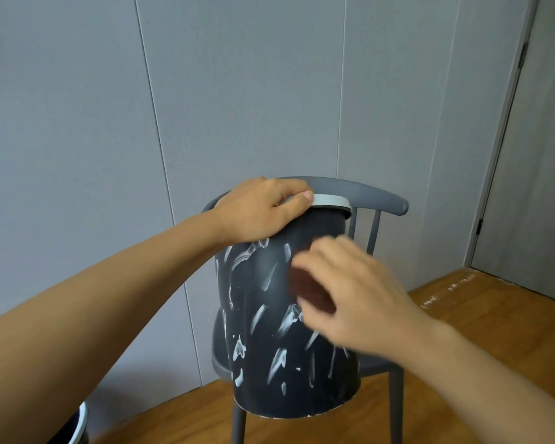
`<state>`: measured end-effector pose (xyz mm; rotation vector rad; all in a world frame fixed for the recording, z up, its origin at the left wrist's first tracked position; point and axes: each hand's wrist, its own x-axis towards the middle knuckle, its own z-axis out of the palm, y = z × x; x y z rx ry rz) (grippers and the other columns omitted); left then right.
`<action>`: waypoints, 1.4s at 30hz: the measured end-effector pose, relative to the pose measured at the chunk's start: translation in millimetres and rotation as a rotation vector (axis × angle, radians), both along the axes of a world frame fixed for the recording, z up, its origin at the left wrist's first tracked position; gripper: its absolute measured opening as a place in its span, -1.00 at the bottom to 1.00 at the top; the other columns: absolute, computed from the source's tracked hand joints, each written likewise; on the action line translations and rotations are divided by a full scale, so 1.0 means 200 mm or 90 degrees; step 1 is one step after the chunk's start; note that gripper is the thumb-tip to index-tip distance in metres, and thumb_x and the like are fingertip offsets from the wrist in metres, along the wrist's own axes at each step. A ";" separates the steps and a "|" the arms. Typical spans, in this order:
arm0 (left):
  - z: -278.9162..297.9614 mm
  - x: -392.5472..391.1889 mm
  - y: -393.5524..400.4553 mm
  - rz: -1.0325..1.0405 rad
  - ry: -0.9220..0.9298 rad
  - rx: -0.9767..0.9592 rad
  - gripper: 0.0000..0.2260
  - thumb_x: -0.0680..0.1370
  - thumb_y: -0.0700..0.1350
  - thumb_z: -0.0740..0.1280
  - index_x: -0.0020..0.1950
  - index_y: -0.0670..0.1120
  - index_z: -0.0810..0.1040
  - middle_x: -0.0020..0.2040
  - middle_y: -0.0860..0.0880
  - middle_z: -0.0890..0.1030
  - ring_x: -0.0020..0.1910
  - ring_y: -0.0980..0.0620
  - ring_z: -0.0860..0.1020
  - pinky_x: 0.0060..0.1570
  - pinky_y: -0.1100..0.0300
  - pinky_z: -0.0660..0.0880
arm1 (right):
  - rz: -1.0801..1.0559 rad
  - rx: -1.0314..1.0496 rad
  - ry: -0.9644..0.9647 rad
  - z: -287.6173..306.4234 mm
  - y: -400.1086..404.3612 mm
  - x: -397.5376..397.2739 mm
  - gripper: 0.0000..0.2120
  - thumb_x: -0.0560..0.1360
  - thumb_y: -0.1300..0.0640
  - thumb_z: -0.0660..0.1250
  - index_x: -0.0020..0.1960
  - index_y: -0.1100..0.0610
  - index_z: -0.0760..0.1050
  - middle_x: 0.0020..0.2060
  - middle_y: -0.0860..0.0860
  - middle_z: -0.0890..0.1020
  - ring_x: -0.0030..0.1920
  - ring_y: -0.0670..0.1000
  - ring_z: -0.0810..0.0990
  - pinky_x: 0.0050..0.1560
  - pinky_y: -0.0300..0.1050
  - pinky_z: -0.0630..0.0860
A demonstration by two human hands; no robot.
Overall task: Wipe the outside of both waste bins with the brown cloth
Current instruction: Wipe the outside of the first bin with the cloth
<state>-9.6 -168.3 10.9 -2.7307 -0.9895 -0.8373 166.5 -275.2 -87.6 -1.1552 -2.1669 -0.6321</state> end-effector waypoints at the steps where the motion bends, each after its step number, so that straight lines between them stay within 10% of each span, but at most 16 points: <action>1: 0.00 0.00 0.00 0.000 -0.002 -0.003 -0.71 0.69 0.16 0.09 -0.06 0.04 0.46 -0.31 0.03 0.53 -0.25 0.01 0.52 -0.07 -0.03 0.52 | 0.023 -0.024 -0.057 -0.04 -0.04 -0.01 -0.58 0.52 -0.19 0.30 0.29 0.00 0.50 0.09 -0.06 0.52 0.05 -0.01 0.49 -0.16 -0.07 0.61; 9: 0.02 0.02 -0.03 -0.010 0.009 -0.051 -0.68 0.70 0.14 0.09 -0.06 0.00 0.49 -0.26 0.05 0.57 -0.20 0.09 0.53 -0.01 -0.01 0.51 | -0.015 0.048 0.072 0.15 0.10 -0.01 -0.56 0.57 -0.19 0.22 0.26 0.09 0.55 0.11 0.01 0.49 0.11 0.10 0.48 -0.07 0.15 0.62; 16: 0.02 -0.03 0.00 0.003 -0.005 -0.078 -0.68 0.70 0.16 0.07 -0.05 0.00 0.45 -0.24 0.04 0.54 -0.14 -0.01 0.53 0.02 -0.06 0.50 | 0.067 -0.075 -0.125 -0.03 -0.04 0.01 -0.59 0.56 -0.24 0.23 0.32 -0.08 0.51 0.15 -0.11 0.48 0.11 -0.07 0.44 -0.13 -0.14 0.64; 22: 0.02 0.01 -0.03 0.003 0.006 -0.067 -0.68 0.70 0.14 0.08 -0.04 -0.01 0.48 -0.23 0.04 0.58 -0.14 0.04 0.54 0.02 0.01 0.49 | 0.015 0.046 0.104 0.15 0.13 0.02 -0.56 0.57 -0.17 0.25 0.33 0.04 0.56 0.16 -0.05 0.51 0.14 0.03 0.42 0.04 0.13 0.60; 29: 0.02 -0.02 -0.01 0.011 -0.001 -0.067 -0.67 0.70 0.16 0.06 -0.06 -0.02 0.44 -0.26 0.02 0.55 -0.16 0.01 0.53 -0.01 -0.03 0.49 | 0.087 -0.041 -0.091 0.03 0.02 0.01 -0.57 0.53 -0.23 0.26 0.31 -0.08 0.54 0.15 -0.13 0.53 0.10 -0.07 0.46 -0.11 -0.13 0.63; 34: 0.01 0.03 0.00 0.014 0.002 -0.037 -0.68 0.70 0.16 0.07 -0.07 0.00 0.46 -0.29 0.07 0.54 -0.22 0.09 0.52 -0.04 -0.01 0.49 | 0.007 0.033 0.158 0.12 0.12 0.06 -0.55 0.51 -0.16 0.33 0.32 0.03 0.57 0.17 -0.09 0.59 0.13 0.04 0.50 0.12 0.07 0.57; 42: -0.02 0.00 0.03 0.058 -0.001 0.023 -0.72 0.64 0.30 0.08 0.02 0.20 0.49 -0.24 0.09 0.58 -0.18 -0.02 0.55 -0.07 0.02 0.52 | 0.091 -0.032 -0.036 -0.20 -0.08 0.04 -0.59 0.53 -0.18 0.34 0.30 -0.02 0.57 0.16 -0.06 0.56 0.14 -0.01 0.52 -0.08 -0.11 0.67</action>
